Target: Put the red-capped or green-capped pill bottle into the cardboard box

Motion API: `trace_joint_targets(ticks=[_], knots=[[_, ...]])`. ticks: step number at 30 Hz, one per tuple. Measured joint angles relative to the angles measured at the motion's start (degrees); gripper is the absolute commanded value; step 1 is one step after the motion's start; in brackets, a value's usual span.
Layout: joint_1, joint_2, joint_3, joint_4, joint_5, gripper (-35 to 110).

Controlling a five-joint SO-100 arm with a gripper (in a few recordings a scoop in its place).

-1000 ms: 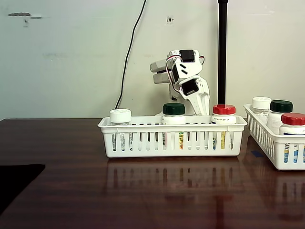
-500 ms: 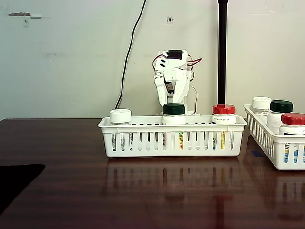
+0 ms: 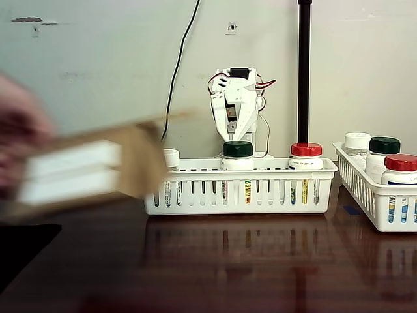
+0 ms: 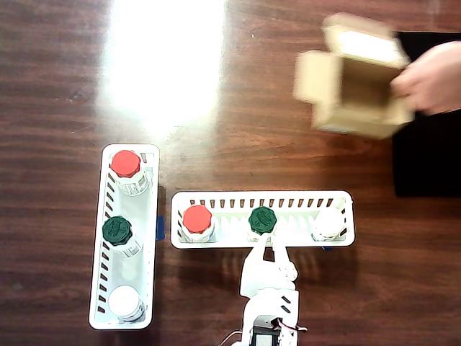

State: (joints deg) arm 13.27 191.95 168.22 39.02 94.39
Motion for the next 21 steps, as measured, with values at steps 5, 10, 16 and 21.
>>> trace_joint_targets(ticks=[5, 10, 16, 21], knots=[[-1.32, 0.00, -3.69, 1.49, -2.11, 1], [-2.99, 0.00, -7.73, 4.31, -2.81, 1], [-4.57, 0.00, -13.27, 7.73, -3.16, 1], [-5.27, 0.00, -14.24, 7.73, -2.72, 1]])
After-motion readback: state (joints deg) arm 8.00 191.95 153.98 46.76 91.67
